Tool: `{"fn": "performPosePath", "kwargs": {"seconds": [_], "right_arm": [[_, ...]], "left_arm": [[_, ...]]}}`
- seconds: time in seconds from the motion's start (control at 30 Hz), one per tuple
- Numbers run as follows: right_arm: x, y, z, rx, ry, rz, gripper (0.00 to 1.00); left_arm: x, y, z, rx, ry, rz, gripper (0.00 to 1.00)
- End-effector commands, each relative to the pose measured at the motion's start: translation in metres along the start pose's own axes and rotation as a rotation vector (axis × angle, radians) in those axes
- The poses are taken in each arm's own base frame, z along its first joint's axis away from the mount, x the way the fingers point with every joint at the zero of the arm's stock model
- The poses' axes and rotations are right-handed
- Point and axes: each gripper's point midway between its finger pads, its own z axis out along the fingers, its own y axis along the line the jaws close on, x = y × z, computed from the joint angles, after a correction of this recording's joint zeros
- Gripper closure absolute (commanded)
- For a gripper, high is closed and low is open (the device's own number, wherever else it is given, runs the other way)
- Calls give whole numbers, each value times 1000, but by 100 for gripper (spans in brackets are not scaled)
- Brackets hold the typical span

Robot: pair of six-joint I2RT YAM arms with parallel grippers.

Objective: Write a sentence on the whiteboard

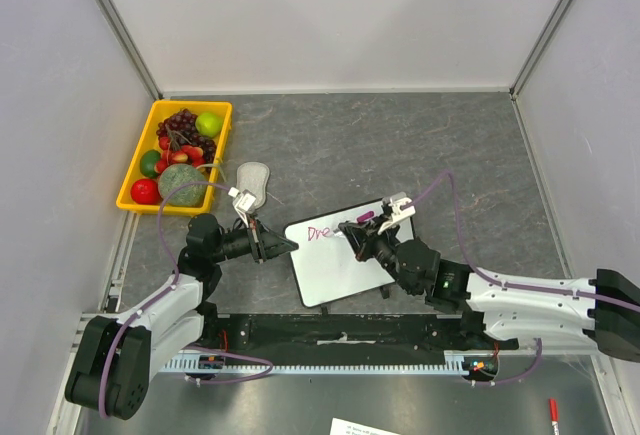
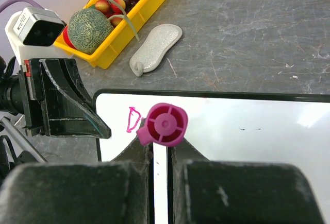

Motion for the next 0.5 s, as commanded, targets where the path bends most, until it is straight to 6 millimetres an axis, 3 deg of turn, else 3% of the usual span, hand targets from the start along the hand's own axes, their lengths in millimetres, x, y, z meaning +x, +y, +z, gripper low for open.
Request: {"fn": "performPosePath", "kwargs": {"seconds": [0.0,0.27,0.47], "right_arm": [[1,-15,-4,55,-1,-20,100],[-15,-12,-5,55,-40,-11,100],[-41,0,-9,9,-91,-5,100]], "left_arm": [[-1,-1,0,17,-9,82,98],[-1,-1,0,18,-10,84,98],[-1,0,0,14,-10,83,98]]}}
